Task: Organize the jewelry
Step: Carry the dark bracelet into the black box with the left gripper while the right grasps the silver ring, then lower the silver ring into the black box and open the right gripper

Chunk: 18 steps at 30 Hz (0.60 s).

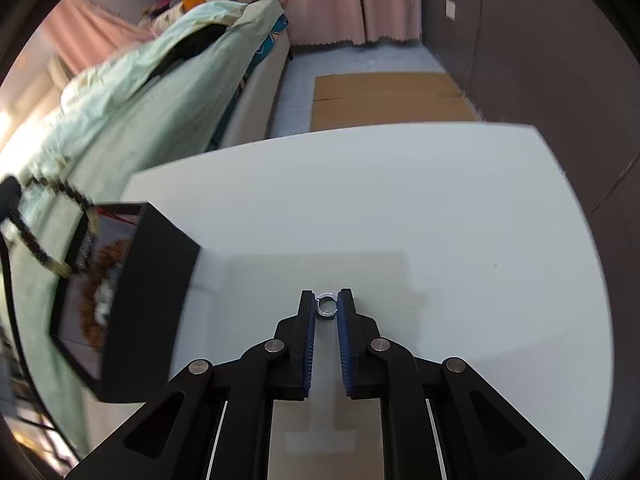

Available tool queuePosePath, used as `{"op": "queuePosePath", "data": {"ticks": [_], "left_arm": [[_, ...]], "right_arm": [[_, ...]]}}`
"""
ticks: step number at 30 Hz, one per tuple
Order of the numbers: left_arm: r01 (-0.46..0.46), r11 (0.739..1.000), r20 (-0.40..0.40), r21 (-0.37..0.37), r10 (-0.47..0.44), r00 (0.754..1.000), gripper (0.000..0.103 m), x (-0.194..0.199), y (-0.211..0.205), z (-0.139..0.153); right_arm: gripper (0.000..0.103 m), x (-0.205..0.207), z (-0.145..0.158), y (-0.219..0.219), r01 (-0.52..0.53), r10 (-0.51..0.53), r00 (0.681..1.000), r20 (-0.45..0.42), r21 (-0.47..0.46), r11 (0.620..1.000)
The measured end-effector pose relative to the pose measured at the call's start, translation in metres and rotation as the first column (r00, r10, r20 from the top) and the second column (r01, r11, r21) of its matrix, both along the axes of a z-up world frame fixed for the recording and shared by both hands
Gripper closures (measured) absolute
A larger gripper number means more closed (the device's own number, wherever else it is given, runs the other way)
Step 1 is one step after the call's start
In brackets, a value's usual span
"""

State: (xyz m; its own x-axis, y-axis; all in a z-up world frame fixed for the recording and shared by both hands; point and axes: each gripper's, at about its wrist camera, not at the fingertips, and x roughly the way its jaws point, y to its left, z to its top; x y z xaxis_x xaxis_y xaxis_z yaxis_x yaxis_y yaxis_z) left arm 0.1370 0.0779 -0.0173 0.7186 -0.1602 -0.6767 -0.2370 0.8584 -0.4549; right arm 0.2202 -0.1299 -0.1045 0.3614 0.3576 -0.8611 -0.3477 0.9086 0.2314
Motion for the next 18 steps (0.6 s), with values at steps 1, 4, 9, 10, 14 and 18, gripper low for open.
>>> {"op": "queuePosePath", "data": {"ticks": [1, 4, 9, 10, 14, 18], "left_arm": [[-0.001, 1.000, -0.016, -0.008, 0.000, 1.000, 0.095, 0.000, 0.002, -0.003], [0.002, 0.999, -0.075, -0.039, -0.005, 0.997, 0.081, 0.003, 0.008, -0.013], [-0.069, 0.997, -0.070, -0.028, 0.067, 0.995, 0.028, -0.009, 0.022, -0.016], [-0.077, 0.997, -0.070, -0.019, 0.075, 0.995, 0.028, -0.011, 0.025, -0.015], [-0.087, 0.996, -0.097, -0.010, 0.086, 0.992, 0.028, -0.017, 0.036, -0.018], [-0.080, 0.997, -0.098, 0.018, 0.081, 0.992, 0.028, -0.026, 0.042, -0.017]], "right_arm": [[0.090, -0.001, 0.003, -0.002, 0.004, -0.004, 1.000, -0.003, 0.020, 1.000], [0.090, -0.004, 0.011, -0.005, 0.003, -0.003, 1.000, 0.000, 0.071, 0.997], [0.090, -0.015, 0.037, -0.003, -0.031, 0.022, 0.998, 0.061, 0.153, 0.988], [0.090, -0.019, 0.044, -0.001, -0.045, 0.030, 0.995, 0.090, 0.169, 0.985], [0.090, -0.028, 0.061, 0.012, -0.085, 0.054, 0.988, 0.143, 0.222, 0.971], [0.090, -0.035, 0.070, 0.027, -0.131, 0.086, 0.981, 0.171, 0.272, 0.953]]}}
